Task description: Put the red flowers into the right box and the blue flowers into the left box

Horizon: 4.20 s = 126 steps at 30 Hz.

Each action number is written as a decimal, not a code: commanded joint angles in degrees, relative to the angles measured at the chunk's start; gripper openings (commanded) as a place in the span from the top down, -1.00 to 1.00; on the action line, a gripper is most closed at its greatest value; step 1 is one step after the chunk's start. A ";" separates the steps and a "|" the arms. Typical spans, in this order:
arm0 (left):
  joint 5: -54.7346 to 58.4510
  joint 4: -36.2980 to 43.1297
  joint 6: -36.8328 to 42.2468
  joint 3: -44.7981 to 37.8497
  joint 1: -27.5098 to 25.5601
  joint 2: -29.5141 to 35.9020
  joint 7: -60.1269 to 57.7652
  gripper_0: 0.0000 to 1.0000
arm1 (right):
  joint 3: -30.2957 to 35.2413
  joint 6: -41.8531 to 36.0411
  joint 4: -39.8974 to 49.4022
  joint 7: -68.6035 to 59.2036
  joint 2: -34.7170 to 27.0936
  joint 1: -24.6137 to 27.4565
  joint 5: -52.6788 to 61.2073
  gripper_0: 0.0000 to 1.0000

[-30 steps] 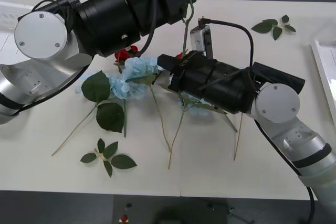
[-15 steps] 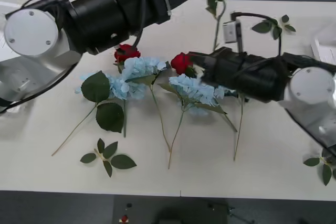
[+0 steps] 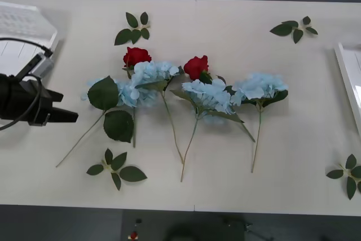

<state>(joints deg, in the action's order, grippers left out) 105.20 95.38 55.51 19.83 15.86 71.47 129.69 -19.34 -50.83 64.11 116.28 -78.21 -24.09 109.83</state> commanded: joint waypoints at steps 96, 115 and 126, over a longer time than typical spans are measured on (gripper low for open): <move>-44.20 -16.10 -15.87 9.26 22.02 3.15 -14.46 -0.64 | -22.15 -11.66 19.56 -66.01 33.65 -13.00 -71.77 1.00; -41.92 -19.61 1.79 13.13 29.31 -21.81 -37.31 -0.65 | 1.15 -2.25 34.50 -28.74 22.75 -13.17 -27.39 1.00; -26.27 -18.47 8.74 -5.15 28.70 -25.15 -32.39 -0.78 | 2.73 6.45 32.22 -13.01 40.50 -12.82 -34.68 1.00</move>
<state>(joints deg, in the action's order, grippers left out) 72.81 74.03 60.49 25.52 45.51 45.17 93.75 -18.19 -44.69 95.96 99.11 -40.60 -36.04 75.13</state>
